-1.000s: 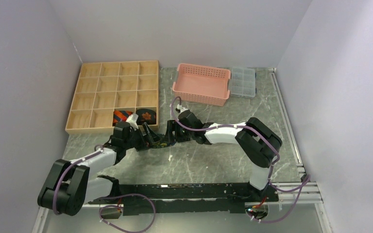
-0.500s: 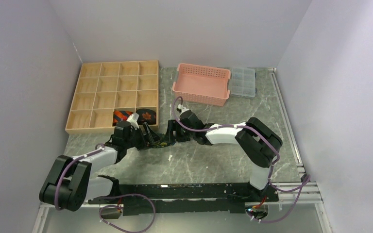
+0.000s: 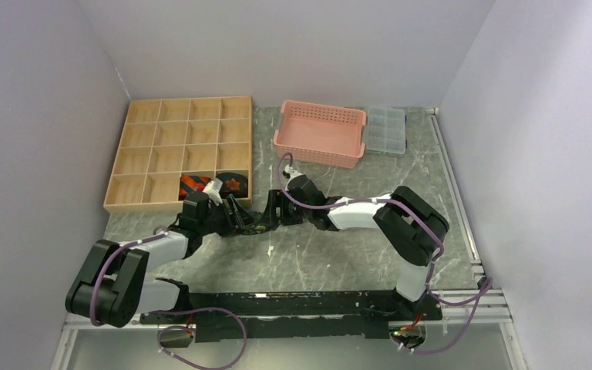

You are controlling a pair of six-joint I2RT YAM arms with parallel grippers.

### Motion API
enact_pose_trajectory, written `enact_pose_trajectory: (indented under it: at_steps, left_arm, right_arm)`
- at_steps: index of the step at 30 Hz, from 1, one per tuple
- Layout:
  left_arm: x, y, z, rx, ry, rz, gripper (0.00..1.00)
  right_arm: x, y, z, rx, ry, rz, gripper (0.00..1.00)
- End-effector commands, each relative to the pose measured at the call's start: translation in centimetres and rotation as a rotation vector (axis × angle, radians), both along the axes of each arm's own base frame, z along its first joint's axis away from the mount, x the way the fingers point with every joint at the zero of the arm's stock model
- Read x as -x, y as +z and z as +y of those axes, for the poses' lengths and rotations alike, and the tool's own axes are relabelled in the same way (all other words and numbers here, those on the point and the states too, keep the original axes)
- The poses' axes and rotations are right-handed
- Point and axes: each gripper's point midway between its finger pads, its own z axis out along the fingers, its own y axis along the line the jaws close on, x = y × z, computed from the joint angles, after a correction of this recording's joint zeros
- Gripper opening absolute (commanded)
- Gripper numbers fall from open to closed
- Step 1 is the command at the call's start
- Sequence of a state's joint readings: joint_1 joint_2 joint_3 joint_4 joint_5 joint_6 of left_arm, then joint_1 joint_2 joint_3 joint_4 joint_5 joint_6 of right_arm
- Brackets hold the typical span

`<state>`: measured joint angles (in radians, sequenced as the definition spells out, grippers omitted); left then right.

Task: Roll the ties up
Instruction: Pick up the tie at the center of the board.

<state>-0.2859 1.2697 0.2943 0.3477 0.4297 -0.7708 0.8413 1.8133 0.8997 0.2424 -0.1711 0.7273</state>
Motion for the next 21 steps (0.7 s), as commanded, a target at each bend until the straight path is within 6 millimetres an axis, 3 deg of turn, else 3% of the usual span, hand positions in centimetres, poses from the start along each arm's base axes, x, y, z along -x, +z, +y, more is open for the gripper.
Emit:
enact_pose_trajectory:
  at_steps: [1, 6, 11, 15, 21]
  left_arm:
    - [-0.39, 1.29, -1.18, 0.036, -0.054, -0.056, 0.66]
    - [-0.35, 1.12, -1.41, 0.033, -0.061, -0.05, 0.74]
    - [-0.52, 1.14, -1.61, 0.027, -0.066, -0.052, 0.75]
    - [-0.36, 1.02, -1.74, 0.025, -0.077, -0.05, 0.67]
    - [-0.26, 0.79, -1.63, 0.009, -0.082, -0.039, 0.43]
  right_arm:
    - [0.73, -3.96, -3.4, 0.14, -0.047, 0.064, 0.73]
    - [0.79, -3.91, -3.47, 0.141, -0.046, 0.063, 0.73]
    - [0.8, -3.99, -3.39, 0.14, -0.046, 0.066, 0.73]
    - [0.84, -4.05, -3.39, 0.14, -0.044, 0.067, 0.73]
    - [0.78, -3.76, -3.28, 0.134, -0.042, 0.063, 0.73]
